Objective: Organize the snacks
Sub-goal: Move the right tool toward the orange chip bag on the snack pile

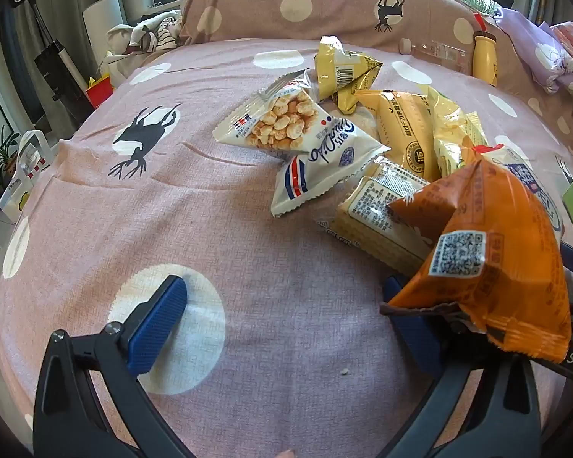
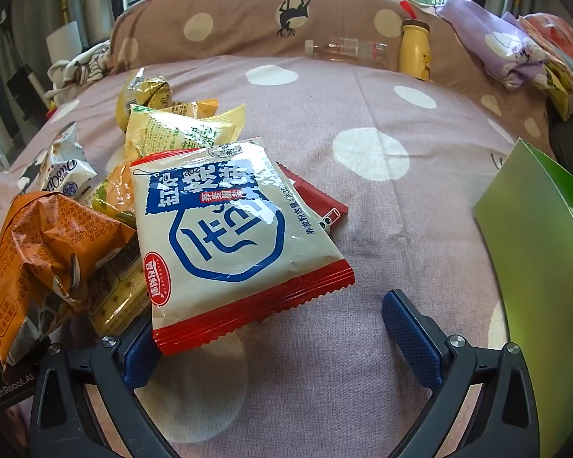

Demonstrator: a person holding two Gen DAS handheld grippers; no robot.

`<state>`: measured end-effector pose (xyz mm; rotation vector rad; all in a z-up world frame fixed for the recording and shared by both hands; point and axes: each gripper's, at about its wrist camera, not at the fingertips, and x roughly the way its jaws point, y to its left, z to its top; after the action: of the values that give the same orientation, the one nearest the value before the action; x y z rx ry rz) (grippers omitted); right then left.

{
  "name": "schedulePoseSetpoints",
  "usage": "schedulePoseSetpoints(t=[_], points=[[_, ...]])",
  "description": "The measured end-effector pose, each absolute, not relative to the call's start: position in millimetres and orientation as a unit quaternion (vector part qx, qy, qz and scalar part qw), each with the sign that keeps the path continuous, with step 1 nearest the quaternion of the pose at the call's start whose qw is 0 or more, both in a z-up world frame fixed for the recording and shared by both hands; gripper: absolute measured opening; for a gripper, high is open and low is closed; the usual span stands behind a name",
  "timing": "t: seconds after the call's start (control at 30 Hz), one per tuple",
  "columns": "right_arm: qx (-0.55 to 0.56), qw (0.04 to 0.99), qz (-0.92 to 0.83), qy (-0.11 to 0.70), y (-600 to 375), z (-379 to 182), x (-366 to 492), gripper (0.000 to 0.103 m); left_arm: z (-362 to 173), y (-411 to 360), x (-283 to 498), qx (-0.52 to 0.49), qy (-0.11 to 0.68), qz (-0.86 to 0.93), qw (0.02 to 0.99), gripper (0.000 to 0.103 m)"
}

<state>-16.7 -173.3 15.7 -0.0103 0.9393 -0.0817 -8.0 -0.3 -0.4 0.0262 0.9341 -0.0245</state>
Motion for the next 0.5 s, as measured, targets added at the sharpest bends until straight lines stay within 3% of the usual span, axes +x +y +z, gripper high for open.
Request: schedulePoseSetpoints(t=[0.5], points=[[-0.005, 0.891, -0.039, 0.452, -174.0, 15.8, -17.0, 0.103, 2.1, 1.8, -7.6, 0.014, 0.465, -0.016, 0.885, 0.103]])
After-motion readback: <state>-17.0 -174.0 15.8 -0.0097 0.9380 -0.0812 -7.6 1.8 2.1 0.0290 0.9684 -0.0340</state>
